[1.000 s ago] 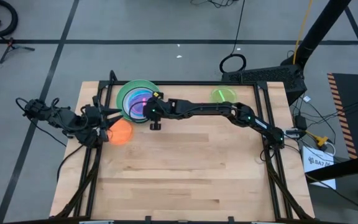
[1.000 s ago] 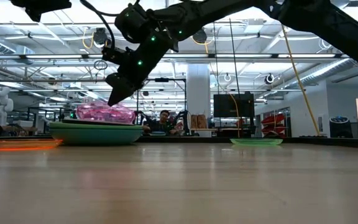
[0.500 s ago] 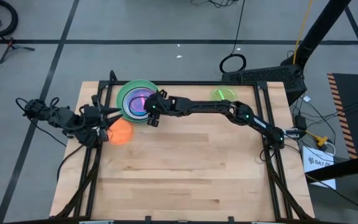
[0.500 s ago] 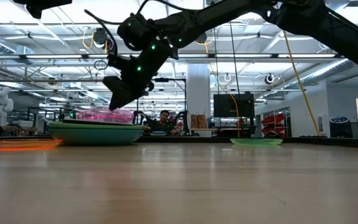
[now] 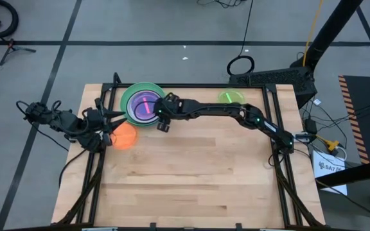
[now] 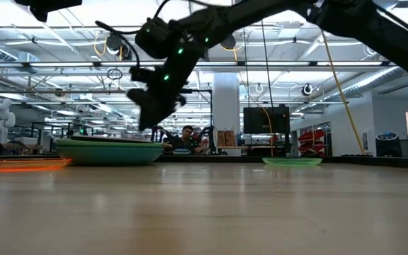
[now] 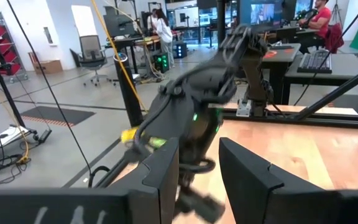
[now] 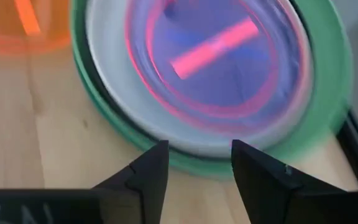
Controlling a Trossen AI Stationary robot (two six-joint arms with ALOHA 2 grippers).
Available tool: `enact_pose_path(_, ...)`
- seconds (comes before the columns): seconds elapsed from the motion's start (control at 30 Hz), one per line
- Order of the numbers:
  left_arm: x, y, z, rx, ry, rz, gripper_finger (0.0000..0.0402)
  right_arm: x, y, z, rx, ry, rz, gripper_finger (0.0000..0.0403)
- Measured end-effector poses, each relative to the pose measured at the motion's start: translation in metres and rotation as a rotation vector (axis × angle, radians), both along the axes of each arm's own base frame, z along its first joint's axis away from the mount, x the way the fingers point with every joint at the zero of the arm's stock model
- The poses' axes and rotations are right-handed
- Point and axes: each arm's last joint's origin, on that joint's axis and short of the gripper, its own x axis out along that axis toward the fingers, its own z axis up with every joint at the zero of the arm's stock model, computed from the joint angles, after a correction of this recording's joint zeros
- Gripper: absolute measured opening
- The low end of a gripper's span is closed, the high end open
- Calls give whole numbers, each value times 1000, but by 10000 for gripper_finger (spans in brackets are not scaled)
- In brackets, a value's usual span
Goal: Stack plastic plates
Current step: Stack the small green plate on top of the small pink plate
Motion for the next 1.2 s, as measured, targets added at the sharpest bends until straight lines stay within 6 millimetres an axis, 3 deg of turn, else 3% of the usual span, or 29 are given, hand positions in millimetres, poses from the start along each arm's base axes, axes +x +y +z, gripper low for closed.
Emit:
enact_pose_path(0.27, 0, 0, -2, -7, 13, 0, 122, -50, 8, 46, 62, 224, -179, 169)
enact_pose_path(0.43, 0, 0, -2, -8, 13, 1, 122, -73, 10, 55, 114, 351, -266, 169)
enact_pose_path(0.67, 0, 0, -3, -30, 15, -4, 122, -99, -15, 39, 125, 551, -387, 169)
enact_pose_path(1.03, 0, 0, -6, -24, 45, -2, 122, -158, -99, -17, 234, 752, -628, 169)
enact_pose_path(1.2, 0, 0, -6, -20, 46, -3, 122, -174, -117, -28, 313, 751, -702, 169)
